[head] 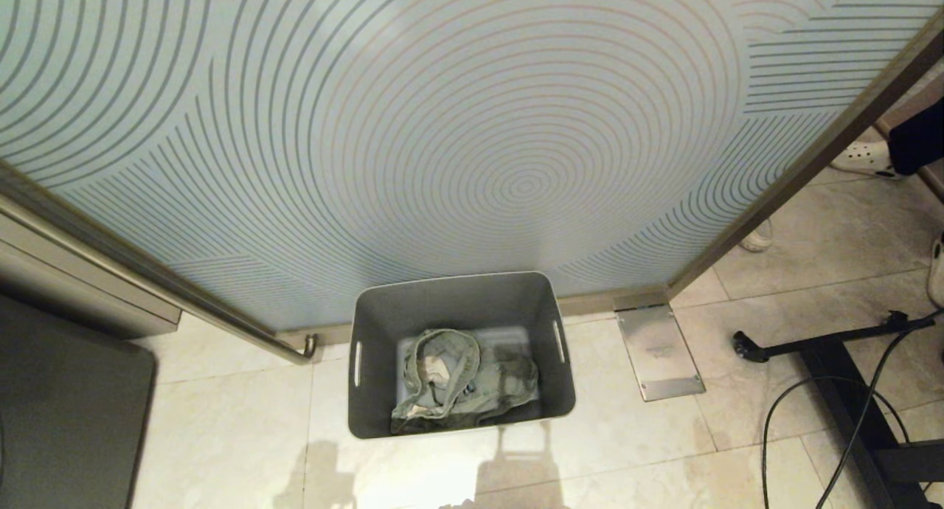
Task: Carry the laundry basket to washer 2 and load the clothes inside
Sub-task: Pick up the clothes basket and put it beside the washing machine
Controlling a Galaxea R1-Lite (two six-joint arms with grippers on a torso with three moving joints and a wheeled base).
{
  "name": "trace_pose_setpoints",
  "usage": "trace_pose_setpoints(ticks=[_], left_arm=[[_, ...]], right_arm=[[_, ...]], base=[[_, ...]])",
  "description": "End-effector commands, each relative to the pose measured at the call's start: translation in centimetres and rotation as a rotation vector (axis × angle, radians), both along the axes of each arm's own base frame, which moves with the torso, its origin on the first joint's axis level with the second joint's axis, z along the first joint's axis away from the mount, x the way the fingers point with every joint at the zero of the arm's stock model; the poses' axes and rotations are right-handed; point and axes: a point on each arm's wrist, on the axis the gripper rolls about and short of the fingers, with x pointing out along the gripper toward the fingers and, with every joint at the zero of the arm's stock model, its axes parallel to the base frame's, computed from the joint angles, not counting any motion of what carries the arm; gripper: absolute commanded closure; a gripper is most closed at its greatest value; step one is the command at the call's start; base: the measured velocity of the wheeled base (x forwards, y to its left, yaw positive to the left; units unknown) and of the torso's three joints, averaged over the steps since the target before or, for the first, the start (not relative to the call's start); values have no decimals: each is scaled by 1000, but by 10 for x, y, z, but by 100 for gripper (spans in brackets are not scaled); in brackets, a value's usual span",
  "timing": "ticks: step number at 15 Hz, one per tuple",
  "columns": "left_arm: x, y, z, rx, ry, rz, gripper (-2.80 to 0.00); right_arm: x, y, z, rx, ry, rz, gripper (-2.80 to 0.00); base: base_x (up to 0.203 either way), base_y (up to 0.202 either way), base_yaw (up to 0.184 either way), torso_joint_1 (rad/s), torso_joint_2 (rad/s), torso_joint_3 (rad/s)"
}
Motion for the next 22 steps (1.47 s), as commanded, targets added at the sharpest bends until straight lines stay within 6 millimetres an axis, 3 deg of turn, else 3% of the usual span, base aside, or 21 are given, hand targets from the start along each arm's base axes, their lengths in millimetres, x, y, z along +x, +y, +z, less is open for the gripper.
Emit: trace_pose_setpoints(ticks=[1, 3, 4, 7, 11, 14, 16, 19, 22], left_arm=[[-4, -1, 23, -7, -44, -29, 0], [5, -1, 60, -24, 7, -51, 0], [19, -1, 79, -36, 67, -58, 0], [88, -2, 114, -65, 318, -76, 0], [198, -6, 106, -95, 645, -91, 0], [251, -16, 96, -110, 728, -56, 0], [274, -19, 100, -108, 666, -54, 0], [285, -24, 85, -81, 716, -60, 0], [305, -27, 70, -73, 752, -48, 0]], right_arm=[[-3, 0, 34, 25, -19, -1, 0], [5, 0, 80, 82, 57, -4, 0], [17, 0, 92, 105, 140, -7, 0], [75, 0, 99, 160, 433, -26, 0], [162, 1, 82, 230, 724, -52, 0], [194, 8, 66, 255, 798, -39, 0], [206, 16, 64, 249, 748, -23, 0], [208, 17, 57, 244, 758, -42, 0], [225, 23, 48, 233, 781, -25, 0]], base=[[0, 0, 0, 0, 0, 0], [0, 0, 0, 0, 0, 0], [0, 0, 0, 0, 0, 0], [0, 0, 0, 0, 0, 0], [0, 0, 0, 0, 0, 0], [0, 0, 0, 0, 0, 0], [0, 0, 0, 0, 0, 0], [0, 0, 0, 0, 0, 0], [0, 0, 0, 0, 0, 0]])
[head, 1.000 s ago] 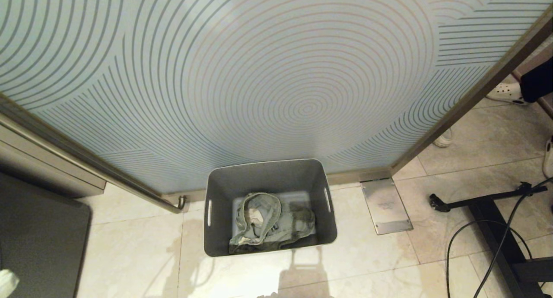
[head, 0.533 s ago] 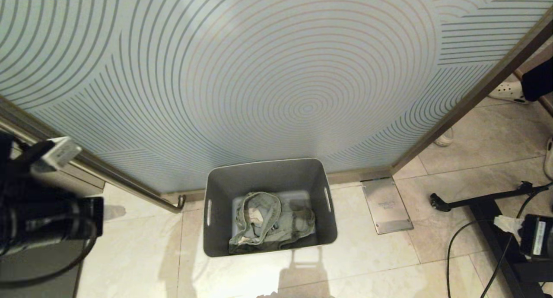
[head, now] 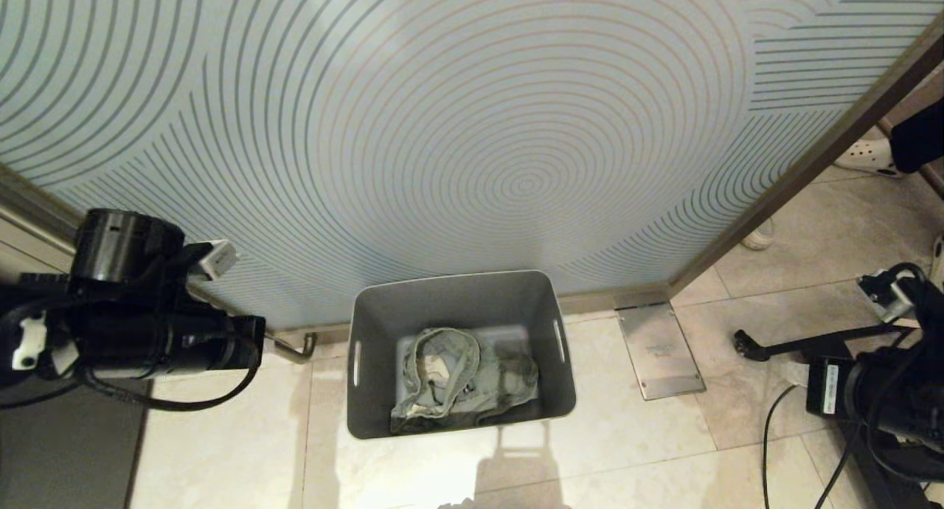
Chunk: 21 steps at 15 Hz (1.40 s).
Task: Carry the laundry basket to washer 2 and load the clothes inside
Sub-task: Pick up the clothes basket and put it beside the washing machine
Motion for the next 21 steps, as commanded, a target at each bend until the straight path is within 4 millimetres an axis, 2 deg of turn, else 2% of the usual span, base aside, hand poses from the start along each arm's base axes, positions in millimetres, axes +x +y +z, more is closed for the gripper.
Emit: trace_pose_setpoints(ticks=[1, 7, 11, 13, 16, 21], left_arm=[[10, -4, -14, 5, 46, 2, 0], [23, -4, -24, 3, 77, 23, 0], [34, -4, -46, 24, 150, 47, 0], [38, -5, -57, 10, 188, 77, 0], [47, -7, -72, -1, 196, 84, 0], [30, -6, -84, -32, 265, 37, 0]], right_arm=[[13, 3, -12, -4, 33, 6, 0], [67, 17, -45, 0, -29, 36, 0], [94, 40, -64, 2, -54, 103, 0], [110, 50, -70, 10, -70, 123, 0], [140, 64, -67, 26, -134, 145, 0], [165, 77, -76, 31, -138, 156, 0]], base=[[0, 0, 0, 0, 0, 0], [0, 0, 0, 0, 0, 0], [0, 0, 0, 0, 0, 0], [0, 0, 0, 0, 0, 0], [0, 0, 0, 0, 0, 0], [0, 0, 0, 0, 0, 0]])
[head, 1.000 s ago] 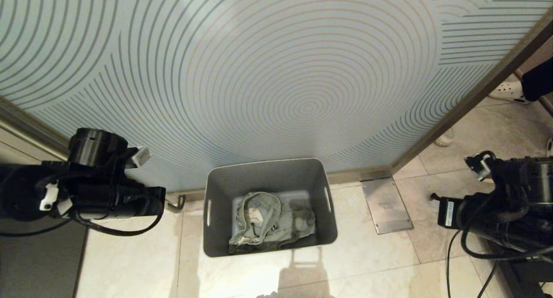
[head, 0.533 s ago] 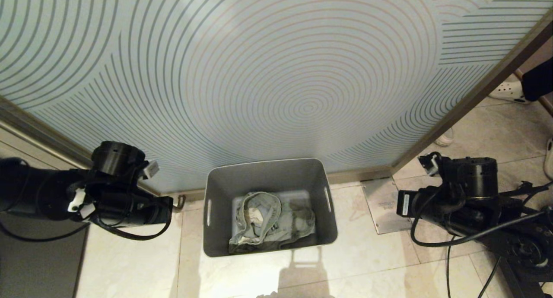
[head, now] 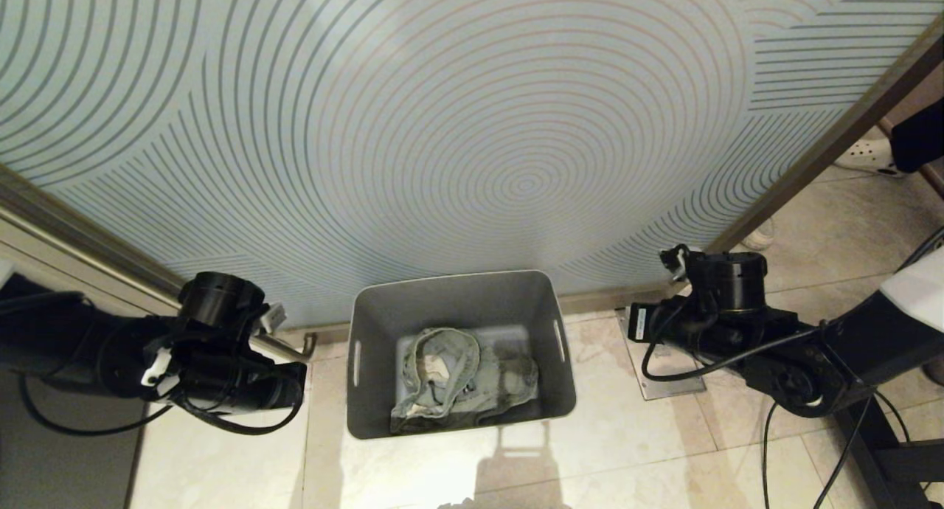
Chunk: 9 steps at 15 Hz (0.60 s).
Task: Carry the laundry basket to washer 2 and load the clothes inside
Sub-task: Pick up the clothes basket and put it beside the washing machine
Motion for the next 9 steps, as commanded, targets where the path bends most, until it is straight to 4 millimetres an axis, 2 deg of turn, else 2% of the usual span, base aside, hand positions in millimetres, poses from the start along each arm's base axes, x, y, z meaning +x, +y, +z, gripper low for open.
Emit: trace_pose_setpoints(ticks=[1, 5, 9], left_arm=[[-4, 0, -7, -1, 30, -3, 0], [1, -4, -21, -5, 46, -13, 0], [-1, -15, -36, -51, 99, -74, 0]], right_arm=[[9, 4, -9, -3, 21, 3, 0], [17, 12, -6, 41, 36, 3, 0], [26, 21, -7, 78, 44, 0, 0]], base=[[0, 0, 0, 0, 0, 0], [0, 0, 0, 0, 0, 0], [0, 0, 0, 0, 0, 0]])
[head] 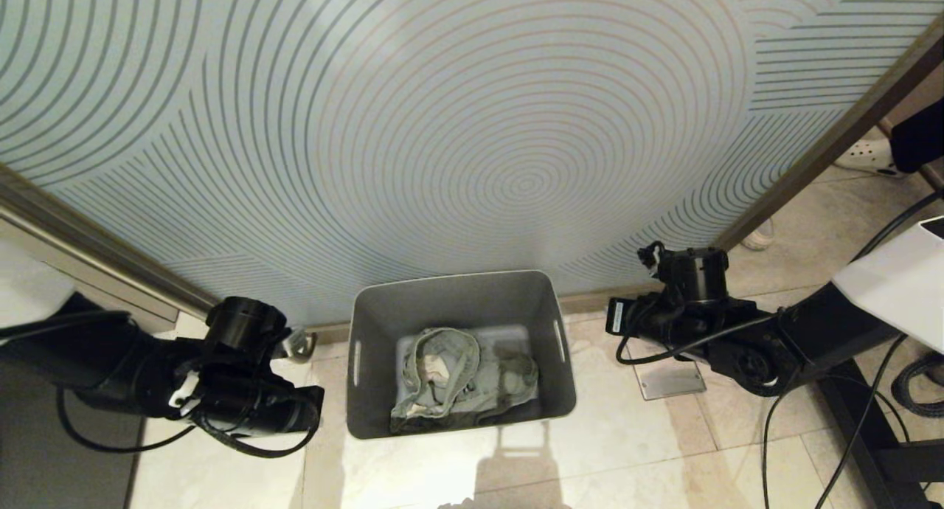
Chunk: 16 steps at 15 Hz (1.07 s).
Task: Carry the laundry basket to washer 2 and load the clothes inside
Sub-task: Pick up the clothes basket and put it beside the washing machine
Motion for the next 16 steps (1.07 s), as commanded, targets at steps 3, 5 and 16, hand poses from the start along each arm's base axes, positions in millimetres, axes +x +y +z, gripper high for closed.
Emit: trace_pose_setpoints(ticks=[3, 5, 16], left_arm=[[2, -5, -6, -9, -6, -5, 0], [1, -7, -7, -10, 2, -13, -101], [7, -16, -16, -28, -15, -34, -280]], right_arm=[[5, 8, 6, 3, 16, 8, 0], [3, 13, 17, 1, 18, 14, 0], [18, 24, 10, 66, 32, 1, -280]], base=[[0, 0, 0, 0, 0, 0], [0, 0, 0, 0, 0, 0], [0, 0, 0, 0, 0, 0]])
